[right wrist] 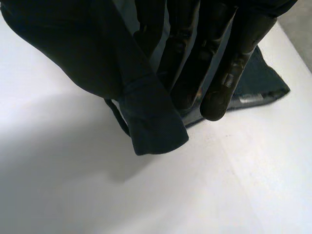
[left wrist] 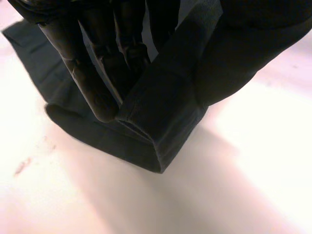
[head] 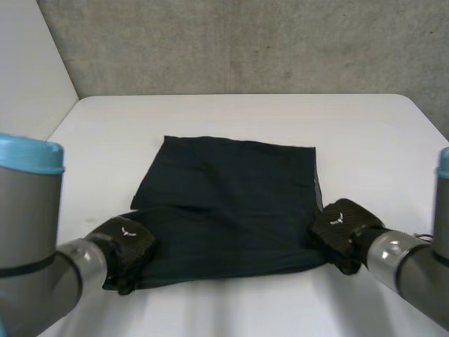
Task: Fold the shorts.
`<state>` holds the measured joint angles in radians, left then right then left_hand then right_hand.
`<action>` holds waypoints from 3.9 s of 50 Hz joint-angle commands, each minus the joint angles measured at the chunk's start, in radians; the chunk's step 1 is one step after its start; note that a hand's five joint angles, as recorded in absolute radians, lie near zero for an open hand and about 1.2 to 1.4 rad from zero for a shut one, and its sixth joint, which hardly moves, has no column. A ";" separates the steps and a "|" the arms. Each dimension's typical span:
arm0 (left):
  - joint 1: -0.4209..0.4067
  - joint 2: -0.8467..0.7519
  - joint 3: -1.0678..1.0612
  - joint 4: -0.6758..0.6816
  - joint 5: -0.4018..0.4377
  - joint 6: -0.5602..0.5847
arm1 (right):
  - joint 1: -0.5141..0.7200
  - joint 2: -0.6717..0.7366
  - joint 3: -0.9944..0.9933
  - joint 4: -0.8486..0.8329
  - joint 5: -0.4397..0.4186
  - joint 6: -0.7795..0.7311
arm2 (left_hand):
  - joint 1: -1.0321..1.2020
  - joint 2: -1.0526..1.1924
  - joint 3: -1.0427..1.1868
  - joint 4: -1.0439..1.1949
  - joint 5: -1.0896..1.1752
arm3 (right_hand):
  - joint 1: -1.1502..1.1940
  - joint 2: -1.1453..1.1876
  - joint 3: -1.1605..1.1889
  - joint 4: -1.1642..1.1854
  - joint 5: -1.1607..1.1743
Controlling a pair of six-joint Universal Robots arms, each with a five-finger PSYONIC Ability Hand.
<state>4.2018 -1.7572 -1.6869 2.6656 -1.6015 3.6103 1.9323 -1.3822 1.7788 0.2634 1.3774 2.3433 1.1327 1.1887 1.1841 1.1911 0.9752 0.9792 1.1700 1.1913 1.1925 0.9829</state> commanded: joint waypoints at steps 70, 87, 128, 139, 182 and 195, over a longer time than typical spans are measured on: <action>-0.059 -0.271 0.294 0.534 -0.037 -0.117 | -0.104 0.005 0.037 -0.320 -0.034 0.403 | -0.913 -0.969 -0.965 -0.972 -0.930 | -0.624 -0.815 -0.836 -0.838 -0.803; -0.013 -0.231 0.102 0.642 -0.015 -0.151 | -0.164 0.144 0.168 -0.500 -0.072 0.401 | -0.905 -0.961 -0.956 -0.963 -0.922 | -0.307 -0.498 -0.519 -0.521 -0.486; 0.012 -0.100 0.055 0.649 -0.018 -0.154 | 0.413 0.230 -0.190 -0.380 -0.124 -0.369 | -0.919 -0.975 -0.971 -0.978 -0.936 | 0.417 0.226 0.205 0.204 0.239; 0.032 -0.094 0.114 0.646 -0.023 -0.156 | 0.393 0.183 -0.191 -0.403 -0.253 -0.172 | -0.922 -0.978 -0.974 -0.981 -0.939 | -0.805 -0.995 -1.017 -1.018 -0.983; -0.181 -0.571 0.489 0.287 -0.184 -0.295 | 0.082 0.543 -0.630 0.016 -0.060 0.458 | -0.902 -0.958 -0.953 -0.960 -0.919 | -0.805 -0.995 -1.017 -1.018 -0.983; -0.190 -0.334 0.523 0.281 -0.173 -0.295 | 0.082 0.362 -0.610 -0.021 -0.063 0.461 | -0.910 -0.966 -0.962 -0.969 -0.927 | -0.805 -0.995 -1.017 -1.018 -0.983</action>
<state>4.0126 -2.2510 -1.1843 2.9443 -1.7767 3.3150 2.0148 -0.9004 1.1508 0.2806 1.3140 2.7804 0.2032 0.2094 0.2152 0.2094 0.0462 0.1706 0.2060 0.2068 0.2298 0.0703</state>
